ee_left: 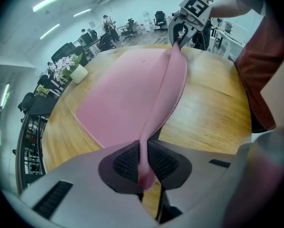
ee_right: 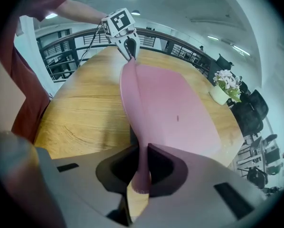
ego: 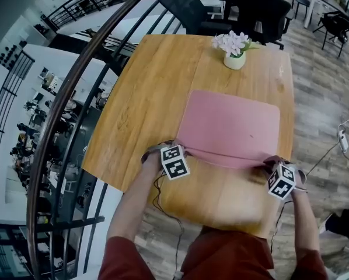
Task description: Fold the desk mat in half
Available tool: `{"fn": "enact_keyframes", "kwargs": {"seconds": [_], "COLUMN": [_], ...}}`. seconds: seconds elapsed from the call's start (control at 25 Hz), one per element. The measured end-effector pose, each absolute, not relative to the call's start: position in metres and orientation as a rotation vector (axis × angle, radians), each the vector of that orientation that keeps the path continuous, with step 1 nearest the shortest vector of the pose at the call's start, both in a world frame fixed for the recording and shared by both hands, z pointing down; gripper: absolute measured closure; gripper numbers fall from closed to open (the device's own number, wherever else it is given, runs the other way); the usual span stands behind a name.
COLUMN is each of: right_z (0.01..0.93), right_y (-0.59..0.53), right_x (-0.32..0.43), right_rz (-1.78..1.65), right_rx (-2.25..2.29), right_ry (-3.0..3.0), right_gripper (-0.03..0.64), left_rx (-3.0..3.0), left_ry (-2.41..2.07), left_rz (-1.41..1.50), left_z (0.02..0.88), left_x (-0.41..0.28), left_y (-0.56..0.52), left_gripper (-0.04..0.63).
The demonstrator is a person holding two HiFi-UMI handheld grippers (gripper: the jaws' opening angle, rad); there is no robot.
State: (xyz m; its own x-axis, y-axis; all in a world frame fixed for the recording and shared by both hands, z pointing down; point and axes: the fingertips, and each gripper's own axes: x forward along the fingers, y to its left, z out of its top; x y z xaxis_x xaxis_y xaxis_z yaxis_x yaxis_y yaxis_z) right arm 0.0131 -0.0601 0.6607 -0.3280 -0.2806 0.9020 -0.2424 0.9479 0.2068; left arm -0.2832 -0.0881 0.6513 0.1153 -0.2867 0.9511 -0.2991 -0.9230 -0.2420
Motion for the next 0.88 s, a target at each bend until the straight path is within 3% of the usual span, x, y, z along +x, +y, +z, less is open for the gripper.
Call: {"fn": "enact_keyframes", "kwargs": {"seconds": [0.88], "right_z": [0.680], "right_y": [-0.107], "right_x": [0.017], "right_rz": [0.003], "right_rx": [0.380], "right_ry": [-1.920], "right_gripper": [0.547], "left_rx": [2.308], "left_ry": [-0.607], "left_rz": [2.156], "left_z": [0.677], "left_x": [-0.274], "left_y": [-0.147], "left_gripper": [0.507]}}
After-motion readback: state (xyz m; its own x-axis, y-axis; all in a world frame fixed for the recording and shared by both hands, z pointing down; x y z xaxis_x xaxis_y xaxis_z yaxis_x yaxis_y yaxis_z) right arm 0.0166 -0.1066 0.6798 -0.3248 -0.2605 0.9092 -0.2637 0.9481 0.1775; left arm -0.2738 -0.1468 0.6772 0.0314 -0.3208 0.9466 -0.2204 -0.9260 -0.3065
